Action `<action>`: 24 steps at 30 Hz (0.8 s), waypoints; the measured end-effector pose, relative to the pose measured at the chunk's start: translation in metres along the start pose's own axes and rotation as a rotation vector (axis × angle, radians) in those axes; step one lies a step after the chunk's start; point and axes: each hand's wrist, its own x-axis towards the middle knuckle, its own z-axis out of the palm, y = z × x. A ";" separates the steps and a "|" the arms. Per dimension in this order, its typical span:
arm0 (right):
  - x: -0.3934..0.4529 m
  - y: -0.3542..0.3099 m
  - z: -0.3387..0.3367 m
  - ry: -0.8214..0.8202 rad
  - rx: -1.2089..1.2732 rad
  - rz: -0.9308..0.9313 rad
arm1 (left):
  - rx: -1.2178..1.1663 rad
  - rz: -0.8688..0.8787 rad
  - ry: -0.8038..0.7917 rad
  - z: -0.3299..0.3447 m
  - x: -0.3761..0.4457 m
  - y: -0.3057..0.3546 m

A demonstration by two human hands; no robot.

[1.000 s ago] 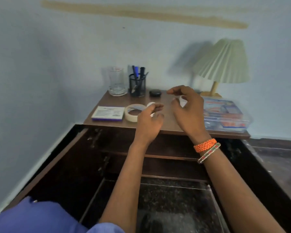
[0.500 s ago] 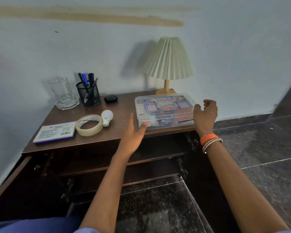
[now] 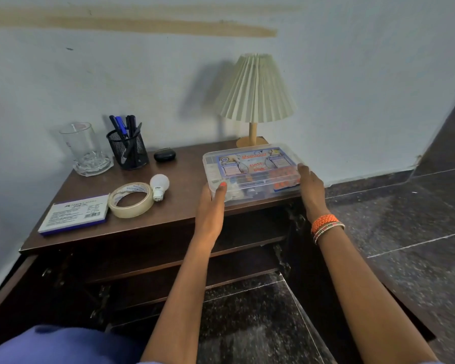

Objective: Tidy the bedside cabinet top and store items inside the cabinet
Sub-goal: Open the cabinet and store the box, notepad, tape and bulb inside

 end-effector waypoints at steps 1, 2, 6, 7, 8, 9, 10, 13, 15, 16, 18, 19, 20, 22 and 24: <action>-0.002 0.000 0.000 0.007 0.022 0.002 | -0.015 -0.012 0.040 0.001 -0.002 -0.002; -0.005 0.001 0.001 0.020 0.037 -0.002 | -0.029 -0.028 0.096 0.003 -0.004 -0.004; -0.032 0.011 0.007 0.114 0.069 -0.031 | 0.019 -0.048 0.392 0.009 -0.017 -0.001; -0.041 0.013 0.009 0.138 0.091 -0.047 | 0.040 -0.049 0.469 0.010 -0.021 0.001; -0.049 0.016 0.011 0.161 0.118 -0.062 | 0.057 -0.049 0.536 0.010 -0.023 0.001; -0.058 0.016 0.014 0.181 0.153 -0.064 | 0.071 -0.046 0.587 0.010 -0.026 0.001; -0.065 0.018 0.017 0.194 0.191 -0.059 | 0.081 -0.048 0.617 0.009 -0.027 0.000; -0.083 0.020 0.026 0.210 0.333 0.013 | 0.027 -0.059 0.672 0.009 -0.034 -0.001; -0.092 0.021 0.033 0.209 0.484 0.086 | -0.057 -0.087 0.710 0.010 -0.040 -0.001; -0.095 0.022 0.036 0.174 0.601 0.143 | -0.111 -0.128 0.713 0.011 -0.043 -0.001; -0.099 0.023 0.039 0.048 0.845 0.276 | -0.288 -0.230 0.658 0.008 -0.048 -0.001; -0.100 0.025 0.039 -0.014 0.945 0.324 | -0.391 -0.275 0.619 0.006 -0.050 -0.002; -0.103 0.028 0.039 -0.064 1.027 0.349 | -0.480 -0.309 0.588 0.002 -0.052 -0.003; -0.108 0.038 0.036 -0.105 1.149 0.392 | -0.608 -0.373 0.536 -0.008 -0.053 -0.005; -0.114 0.046 0.034 -0.110 1.242 0.428 | -0.625 -0.425 0.490 -0.018 -0.052 -0.010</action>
